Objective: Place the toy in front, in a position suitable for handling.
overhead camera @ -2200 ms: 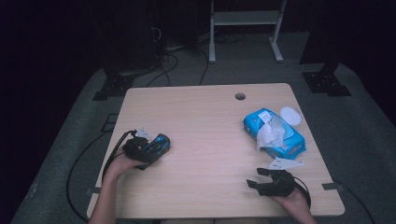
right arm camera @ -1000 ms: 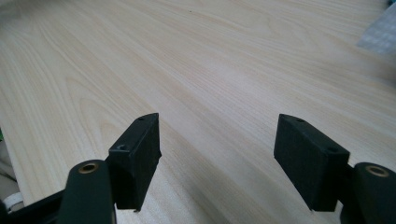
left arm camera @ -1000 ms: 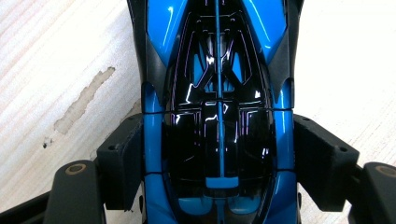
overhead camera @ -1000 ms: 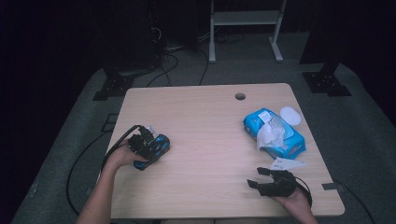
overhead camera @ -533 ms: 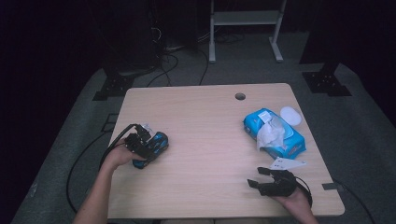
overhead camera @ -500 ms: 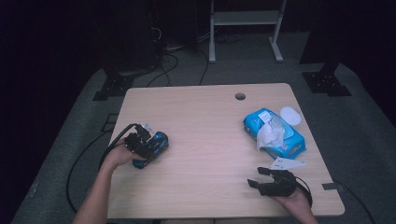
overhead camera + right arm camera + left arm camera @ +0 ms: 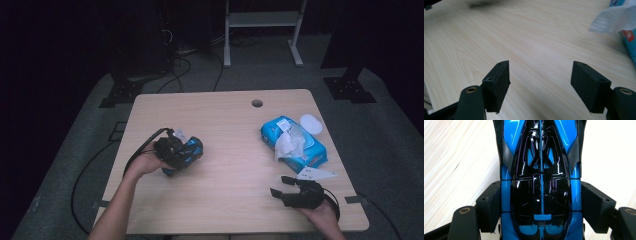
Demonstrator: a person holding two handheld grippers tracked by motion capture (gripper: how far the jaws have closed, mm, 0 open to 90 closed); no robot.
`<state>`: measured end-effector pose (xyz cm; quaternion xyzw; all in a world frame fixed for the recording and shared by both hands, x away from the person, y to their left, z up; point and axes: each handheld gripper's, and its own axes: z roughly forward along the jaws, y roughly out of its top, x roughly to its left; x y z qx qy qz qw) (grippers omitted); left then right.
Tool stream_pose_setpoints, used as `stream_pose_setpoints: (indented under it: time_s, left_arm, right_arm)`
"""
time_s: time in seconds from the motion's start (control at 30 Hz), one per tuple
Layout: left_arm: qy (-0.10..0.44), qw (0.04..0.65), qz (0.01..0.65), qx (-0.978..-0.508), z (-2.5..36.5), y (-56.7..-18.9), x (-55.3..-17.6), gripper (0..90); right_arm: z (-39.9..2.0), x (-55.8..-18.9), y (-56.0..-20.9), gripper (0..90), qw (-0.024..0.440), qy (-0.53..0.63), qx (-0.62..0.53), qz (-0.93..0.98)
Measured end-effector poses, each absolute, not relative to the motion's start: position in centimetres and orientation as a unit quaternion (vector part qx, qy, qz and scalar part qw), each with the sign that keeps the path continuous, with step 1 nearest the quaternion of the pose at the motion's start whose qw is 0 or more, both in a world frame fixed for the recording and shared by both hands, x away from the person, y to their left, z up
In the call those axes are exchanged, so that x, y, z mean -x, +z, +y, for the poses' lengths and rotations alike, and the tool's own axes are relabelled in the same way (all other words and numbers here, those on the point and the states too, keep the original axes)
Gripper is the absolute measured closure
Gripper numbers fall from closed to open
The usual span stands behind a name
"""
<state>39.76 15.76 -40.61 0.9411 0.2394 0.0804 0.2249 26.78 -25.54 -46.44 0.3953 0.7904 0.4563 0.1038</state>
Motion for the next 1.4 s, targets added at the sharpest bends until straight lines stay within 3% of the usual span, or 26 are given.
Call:
stream_pose_setpoints:
  time_s: [0.4, 0.67, 1.0, 1.13, 1.4]
  left_arm:
    - [0.047, 0.217, 0.15, -0.963, 7.3, -42.9, -38.0, 26.0]
    - [0.034, 0.193, 0.117, -0.974, 5.0, -44.4, -37.3, 25.9]
    - [0.032, 0.2, 0.106, -0.974, 4.3, -45.1, -37.3, 25.7]
    - [0.026, 0.233, 0.116, -0.965, 5.2, -44.9, -37.4, 23.4]
    - [0.075, 0.286, 0.129, -0.946, 8.1, -43.8, -35.9, 16.2]
  right_arm:
    - [-26.8, -26.7, -46.3, 30.6, 0.112, 0.472, -0.414, 0.771]
    - [-27.5, -26.8, -46.2, 31.1, 0.118, 0.481, -0.428, 0.756]
    - [-28.2, -26.7, -45.6, 31.1, 0.135, 0.49, -0.446, 0.737]
    - [-28.2, -26.8, -44.8, 31.1, 0.146, 0.494, -0.445, 0.732]
    - [-29.7, -29.0, -41.3, 34.7, 0.191, 0.512, -0.447, 0.708]
